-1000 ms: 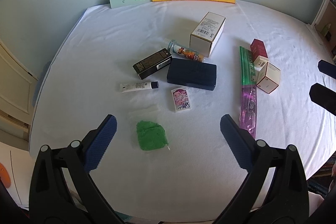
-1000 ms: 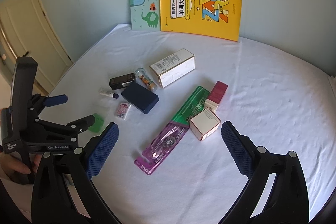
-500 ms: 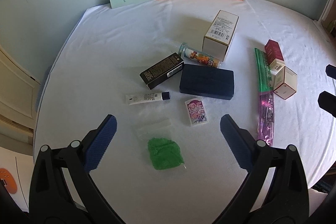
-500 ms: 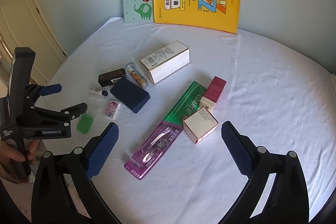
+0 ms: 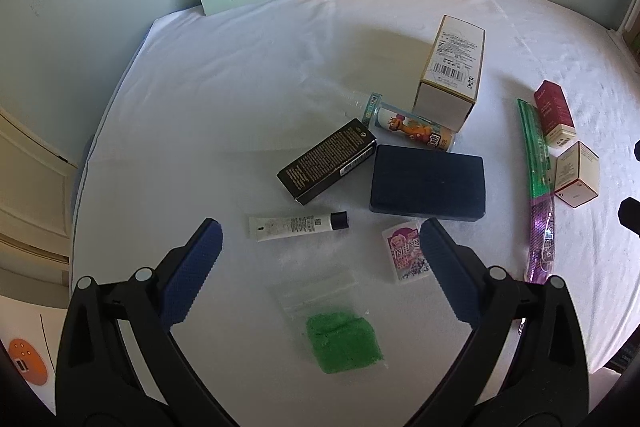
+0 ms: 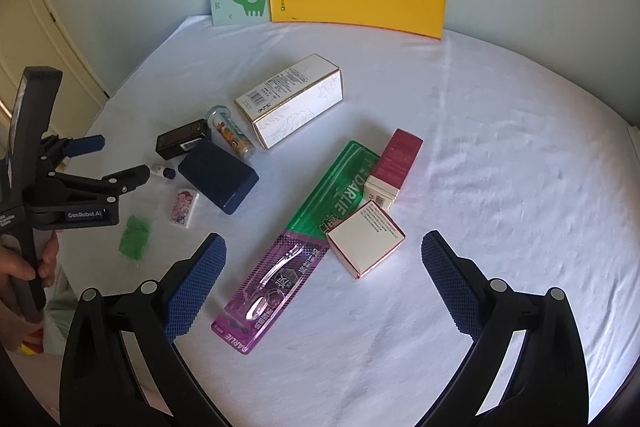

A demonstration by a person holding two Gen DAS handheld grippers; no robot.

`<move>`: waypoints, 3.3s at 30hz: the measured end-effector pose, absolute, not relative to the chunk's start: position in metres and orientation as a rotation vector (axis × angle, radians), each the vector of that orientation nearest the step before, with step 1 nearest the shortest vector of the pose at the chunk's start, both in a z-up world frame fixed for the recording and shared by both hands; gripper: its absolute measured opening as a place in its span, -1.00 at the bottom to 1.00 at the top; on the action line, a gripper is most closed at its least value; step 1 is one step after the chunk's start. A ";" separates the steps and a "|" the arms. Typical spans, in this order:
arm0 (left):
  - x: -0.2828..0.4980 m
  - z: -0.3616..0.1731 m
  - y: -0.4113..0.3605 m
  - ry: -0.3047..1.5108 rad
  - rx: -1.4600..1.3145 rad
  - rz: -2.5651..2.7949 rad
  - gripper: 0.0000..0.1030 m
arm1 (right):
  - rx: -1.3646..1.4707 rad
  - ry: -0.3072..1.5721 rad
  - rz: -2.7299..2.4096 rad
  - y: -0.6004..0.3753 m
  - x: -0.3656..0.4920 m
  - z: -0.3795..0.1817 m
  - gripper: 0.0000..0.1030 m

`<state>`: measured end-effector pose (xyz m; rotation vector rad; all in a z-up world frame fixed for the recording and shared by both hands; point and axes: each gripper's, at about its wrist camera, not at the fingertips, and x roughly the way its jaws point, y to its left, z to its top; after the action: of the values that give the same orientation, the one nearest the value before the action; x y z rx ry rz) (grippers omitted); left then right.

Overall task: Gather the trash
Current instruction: 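Grasp the black box with the left gripper while the right grasps the white-red cream box, then carry both boxes over the teal bin and open both grippers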

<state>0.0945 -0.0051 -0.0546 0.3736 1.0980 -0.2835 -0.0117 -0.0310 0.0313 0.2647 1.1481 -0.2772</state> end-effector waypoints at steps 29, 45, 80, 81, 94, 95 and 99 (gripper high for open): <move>0.169 -0.107 -0.001 1.179 0.446 -0.334 0.88 | 0.351 1.301 -0.372 -0.049 0.014 -0.020 0.88; 0.175 -0.118 -0.004 1.180 0.439 -0.425 0.48 | 0.359 1.344 -0.372 -0.050 0.032 -0.038 0.76; 0.094 -0.049 0.034 1.068 0.328 -0.428 -0.54 | 0.318 1.106 -0.238 -0.013 0.005 0.055 -0.13; 0.091 -0.047 0.038 1.068 0.319 -0.416 -0.54 | 0.310 1.103 -0.216 -0.007 0.007 0.057 -0.13; 0.025 -0.037 0.143 1.085 0.142 -0.125 -0.53 | 0.134 1.115 0.186 0.114 0.063 0.071 -0.13; 0.018 -0.037 0.155 1.089 0.124 -0.095 -0.53 | 0.116 1.116 0.237 0.130 0.069 0.070 -0.13; -0.012 -0.041 0.204 1.109 0.051 0.031 -0.53 | 0.042 1.118 0.407 0.193 0.084 0.071 -0.13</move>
<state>-0.0121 0.2035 -0.0410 0.0508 1.1095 0.0309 0.0837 0.1935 0.0707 0.0418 1.1184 0.4074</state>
